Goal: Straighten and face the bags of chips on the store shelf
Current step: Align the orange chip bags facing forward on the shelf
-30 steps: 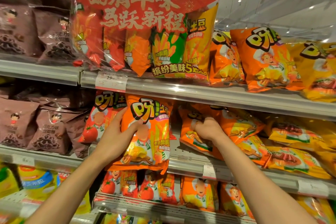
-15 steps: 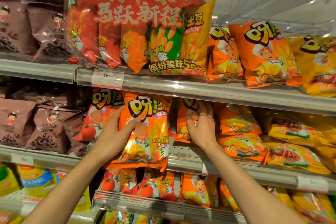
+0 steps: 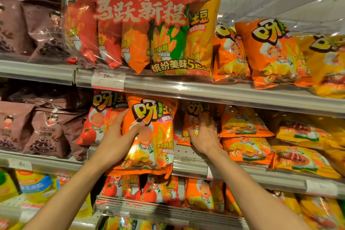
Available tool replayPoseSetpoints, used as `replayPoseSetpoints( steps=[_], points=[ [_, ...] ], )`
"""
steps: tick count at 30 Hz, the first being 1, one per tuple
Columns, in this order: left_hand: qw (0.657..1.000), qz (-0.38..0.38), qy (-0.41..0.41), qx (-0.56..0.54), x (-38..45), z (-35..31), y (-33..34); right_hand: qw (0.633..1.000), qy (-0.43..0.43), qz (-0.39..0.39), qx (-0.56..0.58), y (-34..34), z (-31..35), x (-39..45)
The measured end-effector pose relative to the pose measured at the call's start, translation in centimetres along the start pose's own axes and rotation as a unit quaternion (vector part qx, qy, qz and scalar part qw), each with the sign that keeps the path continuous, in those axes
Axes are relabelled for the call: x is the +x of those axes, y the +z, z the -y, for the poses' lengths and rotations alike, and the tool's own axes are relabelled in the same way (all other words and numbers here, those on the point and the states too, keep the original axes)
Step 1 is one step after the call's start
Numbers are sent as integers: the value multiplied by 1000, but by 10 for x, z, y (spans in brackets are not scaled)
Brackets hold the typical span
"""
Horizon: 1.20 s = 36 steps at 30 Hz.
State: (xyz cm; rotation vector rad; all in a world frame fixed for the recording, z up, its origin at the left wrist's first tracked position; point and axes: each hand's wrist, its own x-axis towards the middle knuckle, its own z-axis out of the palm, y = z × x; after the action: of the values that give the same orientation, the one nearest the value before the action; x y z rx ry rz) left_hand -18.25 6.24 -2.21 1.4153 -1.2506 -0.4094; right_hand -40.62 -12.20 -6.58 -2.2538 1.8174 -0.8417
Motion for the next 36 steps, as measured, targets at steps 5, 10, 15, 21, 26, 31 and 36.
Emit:
replayPoseSetpoints(
  steps=[5, 10, 15, 21, 26, 31, 36],
  points=[
    [1000, 1, -7, 0, 0, -3, 3, 999, 6, -33, -5, 13, 14, -1],
    [1000, 4, -3, 7, -1, -1, 0, 999, -2, 40, -31, 9, 8, 6],
    [1000, 1, -2, 6, -3, 1, 8, 989, -15, 32, 143, -18, 12, -9],
    [999, 46, 4, -6, 2, -1, 45, 942, -5, 92, 324, -61, 8, -61],
    [998, 59, 20, -18, 19, -9, 91, 930, 12, 97, 354, -62, 9, -68],
    [1000, 21, 14, -11, 42, -12, 115, 929, 15, 6, 369, -52, 11, -41],
    [996, 46, 59, 38, 36, 4, 124, 943, 0, -9, 331, -38, 10, -43]
  ],
)
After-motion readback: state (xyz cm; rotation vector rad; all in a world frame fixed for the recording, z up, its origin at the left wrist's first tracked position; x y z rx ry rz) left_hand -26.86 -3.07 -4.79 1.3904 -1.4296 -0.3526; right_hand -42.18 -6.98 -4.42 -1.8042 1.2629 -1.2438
